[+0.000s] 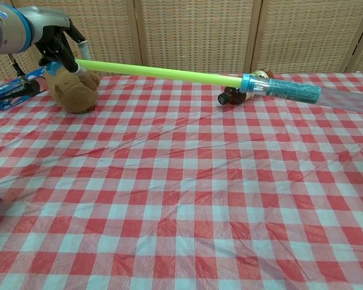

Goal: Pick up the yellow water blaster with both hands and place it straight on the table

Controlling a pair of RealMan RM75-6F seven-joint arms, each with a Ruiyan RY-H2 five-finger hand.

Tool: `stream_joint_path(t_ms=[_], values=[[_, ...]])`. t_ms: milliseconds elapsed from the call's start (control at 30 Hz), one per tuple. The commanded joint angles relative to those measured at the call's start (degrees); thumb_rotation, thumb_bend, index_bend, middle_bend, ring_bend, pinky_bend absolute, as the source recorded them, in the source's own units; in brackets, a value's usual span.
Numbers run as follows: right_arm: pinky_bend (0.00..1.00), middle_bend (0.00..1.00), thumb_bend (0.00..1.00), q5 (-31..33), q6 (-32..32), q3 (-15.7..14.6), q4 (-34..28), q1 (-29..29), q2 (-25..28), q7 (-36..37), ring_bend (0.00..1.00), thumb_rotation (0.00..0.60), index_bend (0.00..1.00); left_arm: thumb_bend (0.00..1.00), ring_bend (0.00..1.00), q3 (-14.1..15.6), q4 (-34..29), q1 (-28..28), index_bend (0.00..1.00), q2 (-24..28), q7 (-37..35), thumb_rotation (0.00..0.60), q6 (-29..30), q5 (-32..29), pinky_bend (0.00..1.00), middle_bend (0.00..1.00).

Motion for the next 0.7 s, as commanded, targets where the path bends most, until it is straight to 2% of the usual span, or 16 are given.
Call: stream_joint_path(t_ms=[33, 400, 700], values=[[0.63, 1.00, 0.44, 0.13, -0.29, -0.22, 0.26, 0.15, 0.08, -0.45, 1.00, 0.600, 0.49, 0.69, 0.88, 0.07, -0.11, -0.04, 0.88, 0.07, 0.04, 0.600, -0.13, -0.04, 0.77, 0.94], [0.64, 1.00, 0.58, -0.12, 0.46, -0.24, 0.34, -0.03, -0.27, -0.10, 1.00, 0.600, 0.54, 0.69, 0.88, 0.40, -0.83, -0.12, 0.88, 0.12, -0.10, 0.600, 0.24, 0.11, 0.77, 0.94], [0.64, 1.00, 0.59, -1.02, 0.81, -0.53, -0.21, -0.28, -0.11, 0.35, 1.00, 0.600, 0.56, 0.69, 0.88, 0.50, -2.04, 0.08, 0.88, 0.42, -0.41, 0.600, 0.90, 0.47, 0.77, 0.94]])
